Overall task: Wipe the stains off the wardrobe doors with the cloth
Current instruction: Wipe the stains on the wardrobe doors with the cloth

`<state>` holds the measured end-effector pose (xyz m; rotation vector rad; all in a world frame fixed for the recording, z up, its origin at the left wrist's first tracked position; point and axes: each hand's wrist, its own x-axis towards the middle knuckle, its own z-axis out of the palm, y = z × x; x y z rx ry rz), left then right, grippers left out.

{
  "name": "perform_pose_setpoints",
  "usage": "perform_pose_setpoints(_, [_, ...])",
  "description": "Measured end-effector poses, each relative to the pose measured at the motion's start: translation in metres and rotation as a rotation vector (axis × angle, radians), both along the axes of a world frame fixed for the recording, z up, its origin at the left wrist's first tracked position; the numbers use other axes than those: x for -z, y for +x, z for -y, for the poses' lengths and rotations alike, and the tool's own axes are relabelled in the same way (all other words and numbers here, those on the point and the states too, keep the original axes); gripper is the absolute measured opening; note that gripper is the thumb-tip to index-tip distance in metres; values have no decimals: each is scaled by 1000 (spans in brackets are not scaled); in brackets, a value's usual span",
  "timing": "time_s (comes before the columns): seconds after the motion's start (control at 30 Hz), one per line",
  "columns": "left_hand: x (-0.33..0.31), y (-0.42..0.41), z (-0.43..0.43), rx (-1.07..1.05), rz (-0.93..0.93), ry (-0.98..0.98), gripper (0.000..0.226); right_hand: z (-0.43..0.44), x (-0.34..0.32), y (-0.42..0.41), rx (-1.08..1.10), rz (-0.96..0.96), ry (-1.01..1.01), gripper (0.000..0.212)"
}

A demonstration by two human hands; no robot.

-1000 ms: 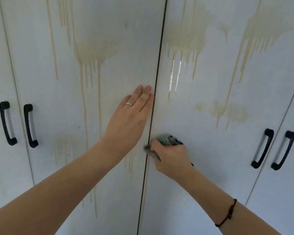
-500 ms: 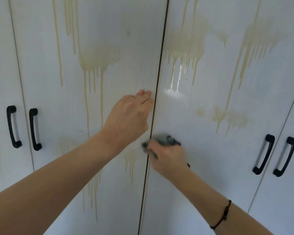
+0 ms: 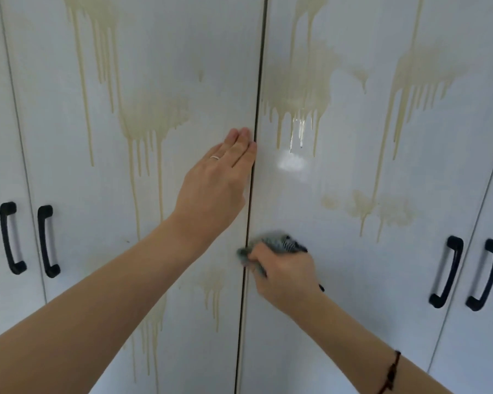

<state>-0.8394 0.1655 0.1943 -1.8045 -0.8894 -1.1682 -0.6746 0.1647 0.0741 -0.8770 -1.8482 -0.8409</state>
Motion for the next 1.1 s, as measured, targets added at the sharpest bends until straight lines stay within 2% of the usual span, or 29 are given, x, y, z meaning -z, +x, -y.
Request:
perform_pose_setpoints(0.17, [-5,-2,-7,23,29,67,51,-4,-124,-14,36,-341,147,16])
perform_pose_setpoints(0.23, [-8,-4,-8,53,45,87,46,-7,-136,-21,25,-370,140,10])
perform_pose_setpoints(0.37, [-10,-11,-7,35,35,82,47,-6,-60,-6,51,-107,175,10])
perform_pose_setpoints(0.43, [-9,-7,-3,26,76,39,45,1,-18,24,51,23,163,16])
perform_pose_setpoints(0.5, [-4,2,1,-19,101,8,44,4,-13,58,94,15,184,21])
perform_pose_setpoints(0.53, [0,6,1,-51,100,10,44,7,-24,72,130,-51,190,23])
perform_pose_setpoints(0.6, [6,17,-1,-96,92,12,51,12,-65,92,197,-315,190,22])
perform_pose_setpoints(0.67, [12,22,-3,-107,125,6,52,17,-109,96,165,-633,141,18])
perform_pose_setpoints(0.73, [16,26,-7,-93,166,23,50,13,-123,86,125,-814,142,18])
perform_pose_setpoints(0.77, [18,27,-8,-84,168,26,52,10,-116,75,143,-789,171,19])
perform_pose_setpoints(0.8, [20,27,-8,-76,166,31,53,6,-100,60,140,-678,196,19])
perform_pose_setpoints(0.9, [20,26,-12,-43,185,73,47,-4,-16,29,8,-84,159,18])
perform_pose_setpoints(0.97, [21,24,-14,-15,211,78,43,-7,17,36,-36,188,126,20])
perform_pose_setpoints(1.03, [23,25,-16,-15,219,95,42,-8,3,50,-30,251,108,21])
perform_pose_setpoints(1.1, [24,27,-19,-25,219,116,43,-9,-42,56,33,72,181,22])
